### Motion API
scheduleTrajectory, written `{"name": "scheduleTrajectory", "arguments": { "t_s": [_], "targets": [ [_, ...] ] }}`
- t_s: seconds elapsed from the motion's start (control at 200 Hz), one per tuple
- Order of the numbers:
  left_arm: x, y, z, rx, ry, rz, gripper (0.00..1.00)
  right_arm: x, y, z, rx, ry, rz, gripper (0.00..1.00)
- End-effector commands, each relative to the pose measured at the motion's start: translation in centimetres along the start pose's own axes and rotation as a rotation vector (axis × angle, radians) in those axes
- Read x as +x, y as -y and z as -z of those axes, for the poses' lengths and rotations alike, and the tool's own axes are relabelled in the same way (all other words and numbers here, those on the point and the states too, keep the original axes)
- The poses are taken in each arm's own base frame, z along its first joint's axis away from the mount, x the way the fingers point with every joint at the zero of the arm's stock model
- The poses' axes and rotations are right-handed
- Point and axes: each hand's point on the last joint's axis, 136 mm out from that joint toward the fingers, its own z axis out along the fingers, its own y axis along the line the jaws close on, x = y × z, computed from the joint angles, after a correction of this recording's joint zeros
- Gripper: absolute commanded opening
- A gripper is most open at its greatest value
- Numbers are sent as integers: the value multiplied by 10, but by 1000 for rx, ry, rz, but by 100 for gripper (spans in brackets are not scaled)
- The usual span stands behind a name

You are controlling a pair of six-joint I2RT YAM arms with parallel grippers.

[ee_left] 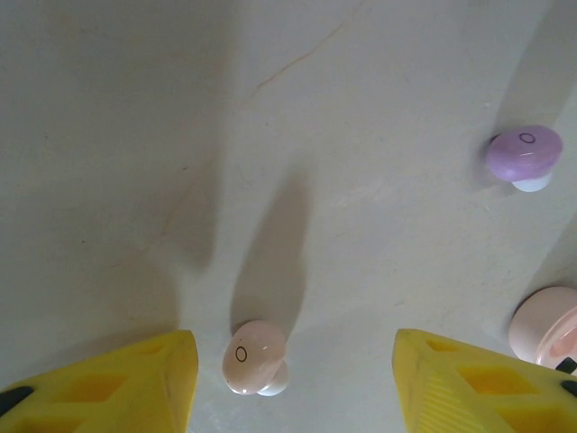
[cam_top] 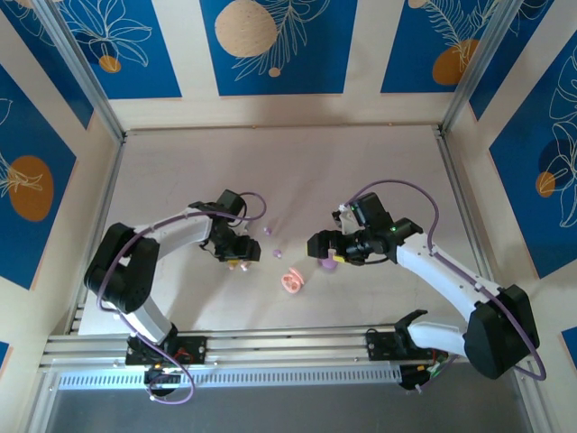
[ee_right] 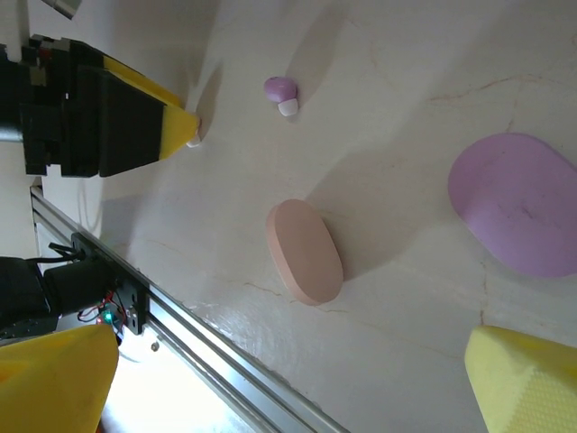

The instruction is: Insert the wireless bluetooth earbuds into the charging case

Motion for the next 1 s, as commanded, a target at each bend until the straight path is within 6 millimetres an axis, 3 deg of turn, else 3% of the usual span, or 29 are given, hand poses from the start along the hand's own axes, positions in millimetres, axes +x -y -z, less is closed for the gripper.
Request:
{"name": "scheduleTrajectory", "arguments": {
  "t_s": [0.0, 0.545, 0.995],
  "targets": [
    [-1, 2, 0, 5, -21, -9, 59, 4, -4, 3, -28, -8, -4, 99],
    [15, 23, -8, 27, -64, -42, 59, 5, -2, 3, -31, -5, -8, 99],
    [18, 19, -13, 2, -67, -29, 57, 4, -2, 2, -47, -10, -10, 99]
  ]
}}
